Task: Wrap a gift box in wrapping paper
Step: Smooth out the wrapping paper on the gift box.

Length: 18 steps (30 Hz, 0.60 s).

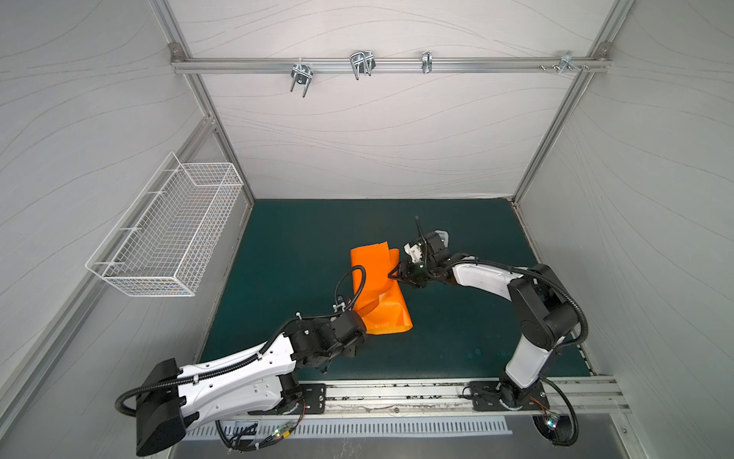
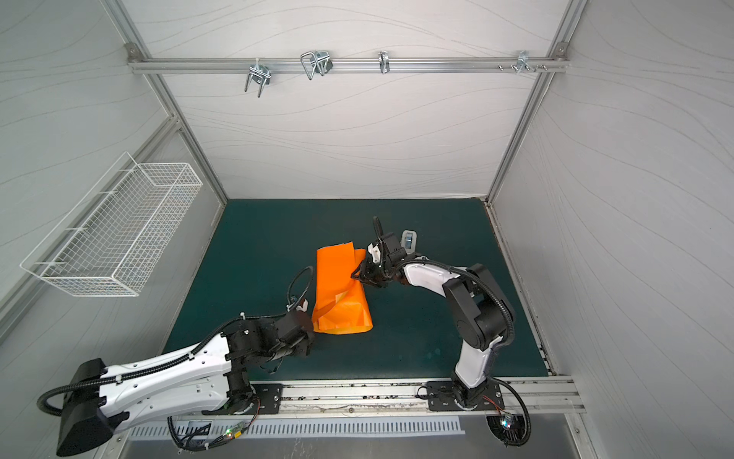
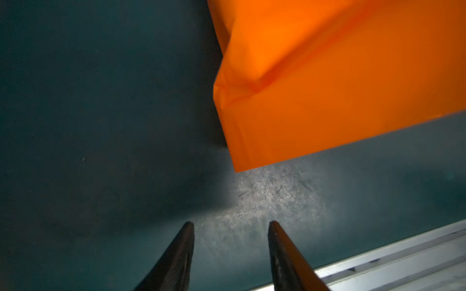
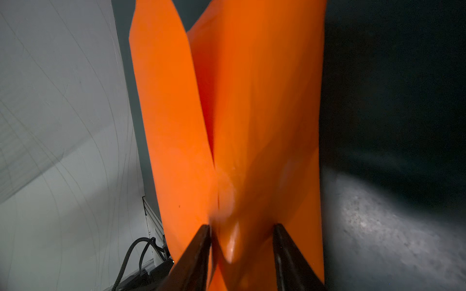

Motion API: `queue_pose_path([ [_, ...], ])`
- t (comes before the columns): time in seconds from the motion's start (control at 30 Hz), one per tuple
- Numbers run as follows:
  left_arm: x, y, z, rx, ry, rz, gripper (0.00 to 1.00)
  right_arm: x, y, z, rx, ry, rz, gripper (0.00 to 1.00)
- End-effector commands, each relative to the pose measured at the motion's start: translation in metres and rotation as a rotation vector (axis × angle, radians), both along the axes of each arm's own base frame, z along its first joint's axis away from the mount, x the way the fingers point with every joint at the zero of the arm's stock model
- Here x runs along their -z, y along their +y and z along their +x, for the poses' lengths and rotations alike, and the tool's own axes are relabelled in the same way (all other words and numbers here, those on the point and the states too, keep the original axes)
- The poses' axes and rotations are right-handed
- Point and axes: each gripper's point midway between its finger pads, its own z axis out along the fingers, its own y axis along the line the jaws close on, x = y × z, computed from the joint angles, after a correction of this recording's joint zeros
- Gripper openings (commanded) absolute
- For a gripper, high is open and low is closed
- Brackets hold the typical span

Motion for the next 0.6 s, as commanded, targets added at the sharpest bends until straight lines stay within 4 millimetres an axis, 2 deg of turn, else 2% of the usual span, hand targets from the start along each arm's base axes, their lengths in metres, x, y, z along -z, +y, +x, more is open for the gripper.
queue_pose_path([
  [0.0, -0.024, -0.009, 0.032, 0.007, -0.240, 0.059, 0.49, 0.004, 0.003, -0.008, -0.010, 0.017, 0.001, 0.43],
  [0.13, -0.029, -0.020, 0.048, 0.038, -0.341, 0.108, 0.43, 0.005, 0.003, -0.009, -0.012, 0.021, 0.000, 0.43],
  [0.27, -0.034, -0.023, 0.056, 0.055, -0.402, 0.128, 0.38, 0.003, 0.003, -0.009, -0.011, 0.018, -0.001, 0.43],
  [0.43, -0.028, -0.026, 0.050, 0.129, -0.373, 0.142, 0.19, 0.004, 0.003, -0.009, -0.010, 0.021, -0.002, 0.43],
  [0.57, -0.019, -0.033, 0.041, 0.183, -0.318, 0.111, 0.09, 0.006, 0.004, -0.008, -0.009, 0.022, -0.003, 0.43],
])
